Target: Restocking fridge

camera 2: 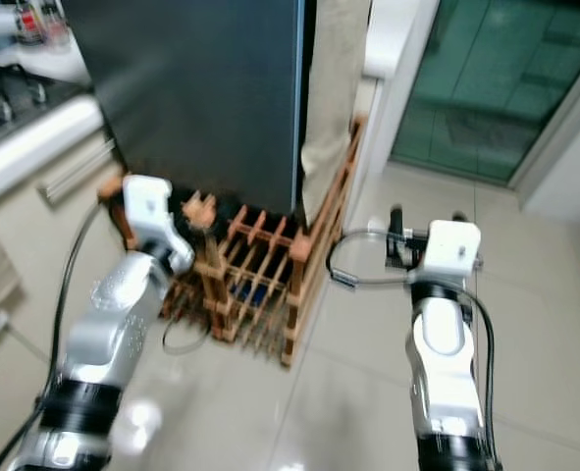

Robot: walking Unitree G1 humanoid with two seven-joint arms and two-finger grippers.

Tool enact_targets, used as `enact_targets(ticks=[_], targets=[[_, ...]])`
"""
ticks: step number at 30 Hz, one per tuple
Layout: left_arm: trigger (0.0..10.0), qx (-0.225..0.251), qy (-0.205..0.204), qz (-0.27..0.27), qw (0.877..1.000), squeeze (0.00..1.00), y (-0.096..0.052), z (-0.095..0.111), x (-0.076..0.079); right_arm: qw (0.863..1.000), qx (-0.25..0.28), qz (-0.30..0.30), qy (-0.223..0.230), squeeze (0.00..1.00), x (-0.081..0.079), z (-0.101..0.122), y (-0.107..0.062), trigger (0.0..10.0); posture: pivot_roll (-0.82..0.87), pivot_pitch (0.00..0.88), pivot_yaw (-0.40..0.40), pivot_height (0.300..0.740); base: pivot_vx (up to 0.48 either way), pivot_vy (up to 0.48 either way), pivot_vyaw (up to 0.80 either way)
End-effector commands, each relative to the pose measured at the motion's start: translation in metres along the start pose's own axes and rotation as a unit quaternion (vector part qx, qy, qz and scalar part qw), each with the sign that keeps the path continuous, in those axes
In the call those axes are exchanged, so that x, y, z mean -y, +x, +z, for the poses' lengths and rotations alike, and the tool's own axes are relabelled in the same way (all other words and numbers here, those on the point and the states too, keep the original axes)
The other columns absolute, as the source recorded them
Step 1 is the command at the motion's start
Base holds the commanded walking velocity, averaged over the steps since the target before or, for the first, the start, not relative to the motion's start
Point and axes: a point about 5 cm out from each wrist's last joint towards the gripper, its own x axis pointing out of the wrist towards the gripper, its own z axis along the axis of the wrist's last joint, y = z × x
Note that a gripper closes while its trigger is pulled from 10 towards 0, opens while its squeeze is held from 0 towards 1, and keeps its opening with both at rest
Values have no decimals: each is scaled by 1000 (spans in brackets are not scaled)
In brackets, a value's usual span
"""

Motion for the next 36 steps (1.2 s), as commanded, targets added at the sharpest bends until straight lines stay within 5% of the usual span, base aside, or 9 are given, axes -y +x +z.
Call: enact_targets(ticks=[1,26,36], targets=[[10000,25,5,-17,1000,0,-3,8,2,1000,2,13,8,392,-6,5,6,10000,-107,0,1,740,405,-255,0],[10000,35,-23,50,998,0,4,19,-5,1000,16,24,-9,388,-11,13,13,10000,-109,0,-6,740,0,0,-312],[10000,32,-24,63,997,0,6,21,-5,999,19,25,-10,388,-13,15,16,10000,-108,0,-6,740,0,-459,0]])
